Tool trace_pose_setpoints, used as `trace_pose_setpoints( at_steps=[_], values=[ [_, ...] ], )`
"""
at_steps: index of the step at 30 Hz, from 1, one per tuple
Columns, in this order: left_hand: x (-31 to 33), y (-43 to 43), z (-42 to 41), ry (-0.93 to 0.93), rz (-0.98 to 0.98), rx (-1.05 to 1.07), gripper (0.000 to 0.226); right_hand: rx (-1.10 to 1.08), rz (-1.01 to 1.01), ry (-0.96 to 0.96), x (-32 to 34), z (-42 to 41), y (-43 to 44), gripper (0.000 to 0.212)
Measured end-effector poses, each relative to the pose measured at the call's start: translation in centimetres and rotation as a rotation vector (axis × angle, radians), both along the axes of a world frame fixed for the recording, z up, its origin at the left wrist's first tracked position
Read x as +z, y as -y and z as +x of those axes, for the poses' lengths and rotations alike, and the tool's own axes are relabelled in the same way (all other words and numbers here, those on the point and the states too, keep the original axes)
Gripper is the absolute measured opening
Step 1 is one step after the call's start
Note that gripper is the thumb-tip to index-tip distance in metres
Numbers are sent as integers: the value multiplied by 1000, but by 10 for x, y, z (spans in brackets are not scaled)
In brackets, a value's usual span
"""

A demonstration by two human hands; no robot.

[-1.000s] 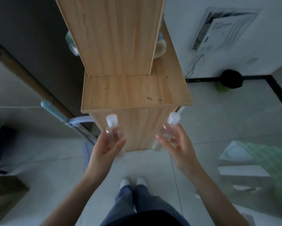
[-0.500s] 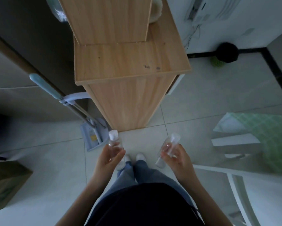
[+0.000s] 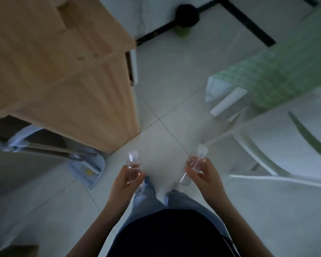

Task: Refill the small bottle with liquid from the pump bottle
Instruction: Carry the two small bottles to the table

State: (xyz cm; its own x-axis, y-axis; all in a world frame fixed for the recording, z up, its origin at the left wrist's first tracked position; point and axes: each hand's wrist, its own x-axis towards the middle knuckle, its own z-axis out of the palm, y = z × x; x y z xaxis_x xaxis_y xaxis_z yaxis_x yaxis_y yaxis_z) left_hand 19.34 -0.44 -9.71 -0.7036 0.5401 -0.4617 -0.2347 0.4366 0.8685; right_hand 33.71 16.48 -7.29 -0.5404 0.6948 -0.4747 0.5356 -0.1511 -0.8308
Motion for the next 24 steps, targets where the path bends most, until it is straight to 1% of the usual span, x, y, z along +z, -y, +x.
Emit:
trace_pose_setpoints(
  at_steps=[2, 8, 13, 17, 20, 24],
  values=[
    [-1, -13, 13, -6, 9, -103, 10, -100, -3, -30, -1, 27, 0, 16],
    [0, -55, 74, 19, 10, -386, 19, -343, 16, -50, -5, 130, 5, 19],
    [-6, -86, 157, 10, 8, -475, 21, -484, 18, -11, -10, 233, 11, 18],
    [-8, -109, 228, 62, 2, -529, 20, -579, 41, 21, -8, 315, 20, 18],
    [-5, -128, 280, 73, 1, -630, 20, -665, 51, 12, -5, 366, 24, 19],
    [6, -156, 332, 78, 36, -798, 21, -812, 37, 7, -4, 411, 28, 21]
  ],
)
